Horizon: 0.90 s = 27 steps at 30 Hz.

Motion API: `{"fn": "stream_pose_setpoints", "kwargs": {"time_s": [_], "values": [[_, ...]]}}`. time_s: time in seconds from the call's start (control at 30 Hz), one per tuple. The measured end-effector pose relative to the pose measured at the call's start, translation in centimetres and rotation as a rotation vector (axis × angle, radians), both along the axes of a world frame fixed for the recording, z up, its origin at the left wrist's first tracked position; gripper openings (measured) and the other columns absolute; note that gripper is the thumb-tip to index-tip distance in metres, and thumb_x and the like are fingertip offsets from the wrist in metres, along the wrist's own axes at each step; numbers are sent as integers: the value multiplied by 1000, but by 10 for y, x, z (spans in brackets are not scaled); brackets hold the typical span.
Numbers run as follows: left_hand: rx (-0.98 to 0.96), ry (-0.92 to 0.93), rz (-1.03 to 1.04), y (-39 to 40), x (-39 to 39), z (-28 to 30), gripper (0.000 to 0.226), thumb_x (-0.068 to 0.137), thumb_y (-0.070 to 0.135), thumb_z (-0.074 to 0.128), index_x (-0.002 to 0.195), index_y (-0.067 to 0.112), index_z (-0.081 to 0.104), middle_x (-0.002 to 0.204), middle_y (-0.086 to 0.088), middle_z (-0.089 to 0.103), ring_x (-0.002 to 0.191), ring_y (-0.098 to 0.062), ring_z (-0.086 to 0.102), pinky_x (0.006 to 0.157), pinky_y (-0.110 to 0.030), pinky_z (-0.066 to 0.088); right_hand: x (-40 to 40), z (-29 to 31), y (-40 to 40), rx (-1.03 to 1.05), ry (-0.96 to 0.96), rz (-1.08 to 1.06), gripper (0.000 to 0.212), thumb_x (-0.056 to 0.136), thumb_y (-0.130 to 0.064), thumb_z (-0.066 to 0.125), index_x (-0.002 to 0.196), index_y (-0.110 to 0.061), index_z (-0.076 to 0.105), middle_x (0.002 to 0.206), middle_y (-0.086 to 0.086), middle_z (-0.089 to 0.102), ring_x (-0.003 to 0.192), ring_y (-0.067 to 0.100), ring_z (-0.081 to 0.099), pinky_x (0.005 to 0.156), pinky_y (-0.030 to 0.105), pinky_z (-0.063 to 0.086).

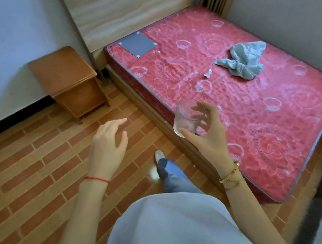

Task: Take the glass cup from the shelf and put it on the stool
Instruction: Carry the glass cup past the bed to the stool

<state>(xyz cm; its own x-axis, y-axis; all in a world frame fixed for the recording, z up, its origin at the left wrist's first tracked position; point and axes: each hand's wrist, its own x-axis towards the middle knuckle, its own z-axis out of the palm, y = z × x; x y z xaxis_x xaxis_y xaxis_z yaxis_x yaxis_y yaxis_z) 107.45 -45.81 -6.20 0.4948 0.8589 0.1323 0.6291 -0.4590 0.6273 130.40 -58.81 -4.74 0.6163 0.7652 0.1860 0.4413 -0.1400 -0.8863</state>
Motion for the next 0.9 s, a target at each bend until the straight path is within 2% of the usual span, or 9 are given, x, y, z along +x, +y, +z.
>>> {"fn": "stream_pose_setpoints", "kwargs": {"time_s": [0.07,0.13,0.27,0.33,0.43,0.5,0.57,0.7,0.9], "values": [[-15,-2,51,24,7,-4,35,96,22,51,130,19,58,128,-1,62,121,-16,54,99,-27,43,12,-5,39,5,-9,53,77,69,-30,84,133,-26,43,122,-26,58,113,4,61,95,18,50],[-16,-2,104,51,16,-7,35,96,22,51,130,19,59,128,-2,62,121,-17,55,100,-30,46,25,-9,81,6,-19,107,76,69,-28,85,133,-25,44,124,-23,58,112,5,63,96,26,52],[2,21,235,112,27,1,35,96,23,52,130,19,59,129,-1,62,122,-18,55,100,-29,44,46,-4,178,34,-43,225,76,69,-24,85,133,-17,44,129,-8,58,114,11,62,96,36,54],[22,23,289,142,28,10,34,95,21,53,129,18,59,127,-1,63,121,-17,56,102,-29,42,49,2,226,60,-39,285,75,70,-23,85,133,-15,44,129,-11,58,115,9,62,97,33,53],[59,24,390,182,23,20,34,95,19,53,128,16,60,126,-2,64,120,-17,56,103,-30,43,50,9,293,83,-20,387,74,71,-17,85,133,-15,44,125,-31,53,113,-2,59,94,20,51],[73,36,457,202,16,22,34,95,19,53,128,16,60,125,-2,64,119,-17,57,102,-29,42,46,10,329,91,-10,453,73,70,-14,85,132,-15,45,122,-37,51,112,-6,58,91,13,49],[75,44,508,218,9,22,33,94,17,54,127,15,60,124,-2,64,118,-17,57,103,-27,41,40,9,359,75,7,510,73,70,-11,85,131,-16,45,123,-33,53,113,1,60,90,13,49],[48,54,587,246,1,18,33,94,17,54,127,15,60,124,-1,65,118,-17,57,104,-32,44,26,6,406,52,36,595,74,70,-10,85,132,-15,45,128,-8,59,113,10,63,92,21,52],[18,49,620,311,-16,8,34,94,17,54,128,15,60,126,0,64,119,-16,57,102,-34,47,1,-6,481,15,52,639,76,68,-12,87,133,-17,46,127,-6,60,112,10,63,90,18,52]]}}
